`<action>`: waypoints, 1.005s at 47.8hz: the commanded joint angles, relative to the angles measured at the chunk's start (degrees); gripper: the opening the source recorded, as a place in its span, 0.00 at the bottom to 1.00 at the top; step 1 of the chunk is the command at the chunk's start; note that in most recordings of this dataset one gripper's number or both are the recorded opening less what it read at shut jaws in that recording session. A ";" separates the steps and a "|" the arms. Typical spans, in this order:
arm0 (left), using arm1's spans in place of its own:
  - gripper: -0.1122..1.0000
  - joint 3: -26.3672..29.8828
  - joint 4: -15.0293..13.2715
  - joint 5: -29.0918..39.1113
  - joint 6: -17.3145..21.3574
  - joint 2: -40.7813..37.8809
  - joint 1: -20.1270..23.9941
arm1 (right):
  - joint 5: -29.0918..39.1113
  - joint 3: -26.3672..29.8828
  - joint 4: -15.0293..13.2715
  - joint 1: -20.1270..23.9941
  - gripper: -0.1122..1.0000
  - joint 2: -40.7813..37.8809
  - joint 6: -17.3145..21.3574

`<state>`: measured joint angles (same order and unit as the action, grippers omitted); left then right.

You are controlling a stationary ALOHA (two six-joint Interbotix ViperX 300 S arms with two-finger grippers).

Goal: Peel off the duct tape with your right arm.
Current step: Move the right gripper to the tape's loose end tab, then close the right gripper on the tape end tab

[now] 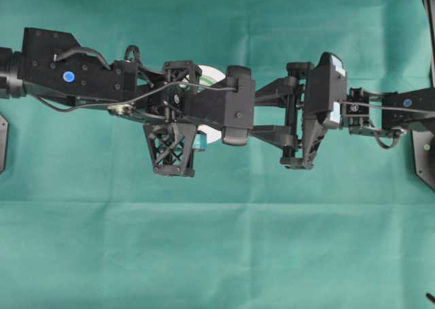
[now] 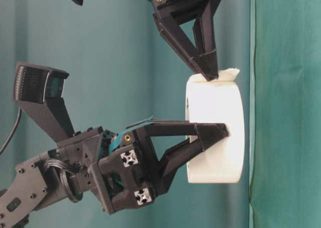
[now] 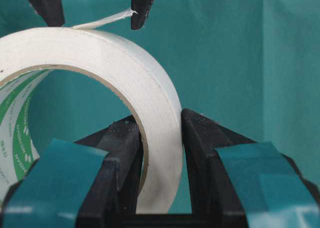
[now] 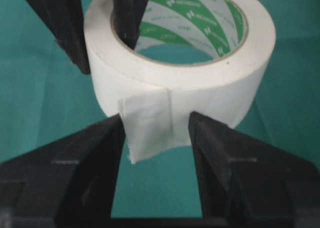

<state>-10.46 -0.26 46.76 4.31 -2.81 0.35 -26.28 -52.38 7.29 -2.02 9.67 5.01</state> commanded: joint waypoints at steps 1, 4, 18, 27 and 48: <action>0.29 1.76 0.09 -0.09 0.18 2.55 -0.18 | -0.70 1.05 0.35 -0.09 0.15 0.53 0.00; 0.29 1.76 0.18 -0.09 0.18 2.64 -0.18 | -0.70 0.97 0.35 0.00 0.14 0.62 0.00; 0.29 1.67 0.18 0.18 0.18 2.64 -0.26 | -0.70 -1.32 0.53 -0.09 0.07 2.64 0.00; 0.29 1.85 0.18 0.18 0.18 2.64 -0.62 | -2.55 -2.46 0.97 0.00 0.03 3.52 0.00; 0.29 2.02 0.18 0.18 0.18 2.55 -0.97 | -3.08 -0.53 0.97 -0.09 0.02 0.97 -0.09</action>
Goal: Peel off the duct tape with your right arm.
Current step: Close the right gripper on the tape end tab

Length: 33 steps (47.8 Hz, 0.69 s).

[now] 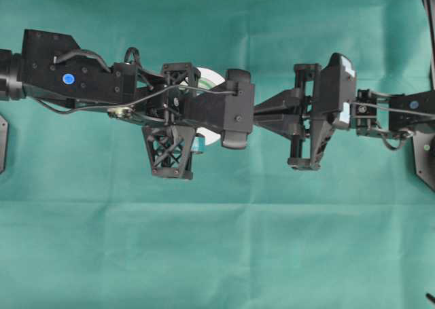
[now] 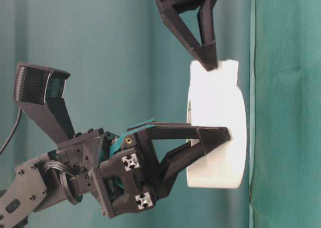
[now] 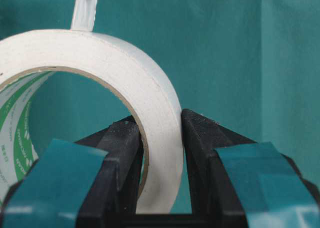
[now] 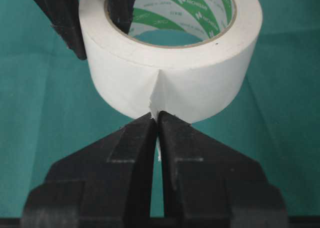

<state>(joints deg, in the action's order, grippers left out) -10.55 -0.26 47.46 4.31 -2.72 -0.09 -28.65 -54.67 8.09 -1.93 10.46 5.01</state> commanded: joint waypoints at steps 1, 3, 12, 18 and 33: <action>0.29 2.11 0.18 -0.53 0.18 2.46 -0.53 | -0.70 1.76 0.18 -0.09 0.02 0.09 -0.09; 0.29 2.11 0.18 -0.53 0.18 2.46 -0.44 | -0.70 1.93 0.09 -0.18 0.02 0.09 -0.09; 0.29 2.02 0.18 -0.53 0.18 2.55 -0.62 | -0.70 2.46 0.18 -0.09 0.02 -0.26 0.00; 0.29 2.02 0.18 -0.53 0.18 2.46 -0.79 | -0.79 2.64 0.26 -0.18 0.02 -0.18 0.00; 0.29 2.11 0.18 -0.53 0.18 2.46 -0.88 | -0.88 2.46 0.26 -0.18 0.02 -0.26 0.09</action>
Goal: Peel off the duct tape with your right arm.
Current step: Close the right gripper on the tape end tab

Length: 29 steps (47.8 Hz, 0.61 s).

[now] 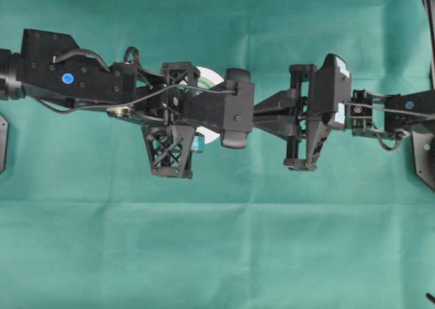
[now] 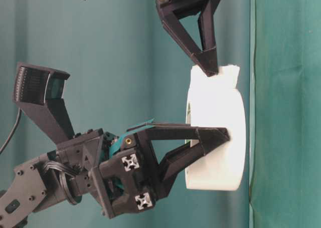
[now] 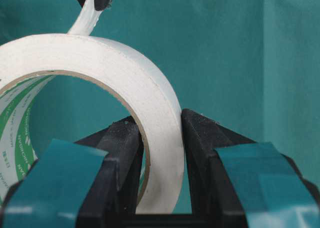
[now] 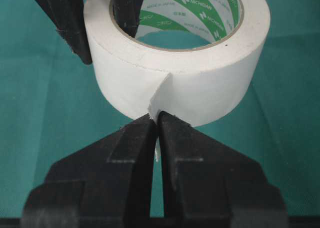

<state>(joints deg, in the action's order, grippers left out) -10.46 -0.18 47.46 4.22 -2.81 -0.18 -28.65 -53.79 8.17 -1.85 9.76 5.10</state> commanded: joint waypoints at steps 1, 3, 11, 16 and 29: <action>0.29 2.02 0.09 -0.44 0.26 2.55 -0.70 | -0.88 1.58 0.18 -0.18 0.02 0.44 -0.09; 0.29 2.02 0.00 -0.44 0.26 2.55 -0.70 | -0.88 1.58 0.18 -0.18 0.02 0.44 -0.09; 0.29 2.02 0.09 -0.53 0.26 2.46 -0.70 | -0.88 1.85 0.18 -0.26 0.15 -0.09 -0.09; 0.29 2.02 0.00 -0.53 0.26 2.46 -0.79 | -0.88 2.37 0.18 -0.26 0.22 -0.62 0.00; 0.29 1.93 0.00 -0.44 0.26 2.46 -0.79 | -0.88 2.81 0.18 -0.26 0.19 -1.14 -0.18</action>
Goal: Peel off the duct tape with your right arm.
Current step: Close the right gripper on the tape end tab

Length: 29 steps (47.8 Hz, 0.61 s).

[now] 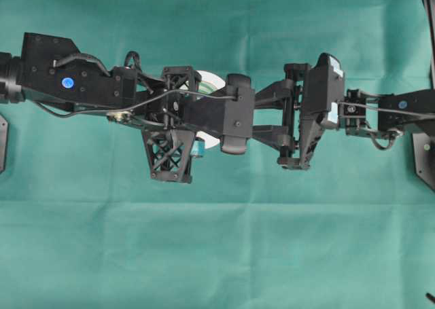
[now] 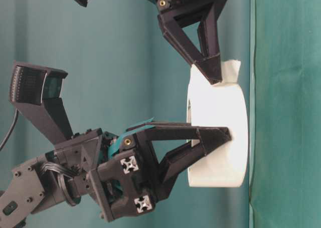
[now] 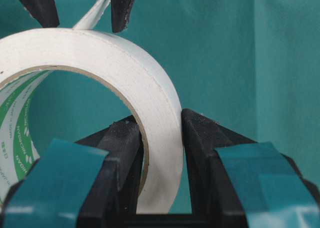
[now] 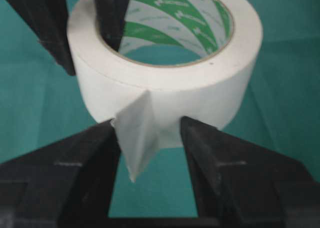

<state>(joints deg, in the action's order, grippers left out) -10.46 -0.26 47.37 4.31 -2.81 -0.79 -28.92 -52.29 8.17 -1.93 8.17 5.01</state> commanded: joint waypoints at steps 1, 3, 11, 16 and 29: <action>0.29 2.02 0.18 -0.44 0.18 2.46 -0.18 | -0.62 1.32 0.18 -0.09 0.18 0.44 -0.09; 0.29 1.93 0.09 -0.44 0.18 2.55 -0.18 | -0.62 1.14 0.09 -0.09 0.12 0.44 -0.26; 0.29 1.85 0.18 -0.35 0.18 2.46 -0.18 | -0.62 0.44 -0.18 -0.18 0.05 0.53 -0.26; 0.29 1.85 0.18 -0.26 0.18 2.46 -0.18 | -0.62 0.00 -0.18 -0.18 0.05 0.70 -0.35; 0.29 1.85 0.09 0.18 0.18 2.46 -0.18 | -0.62 -0.26 -0.26 -0.09 0.04 1.14 -0.35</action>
<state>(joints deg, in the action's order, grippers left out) -10.46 -0.18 47.72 4.39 -2.72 -0.79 -29.00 -53.00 8.00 -1.85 8.26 4.75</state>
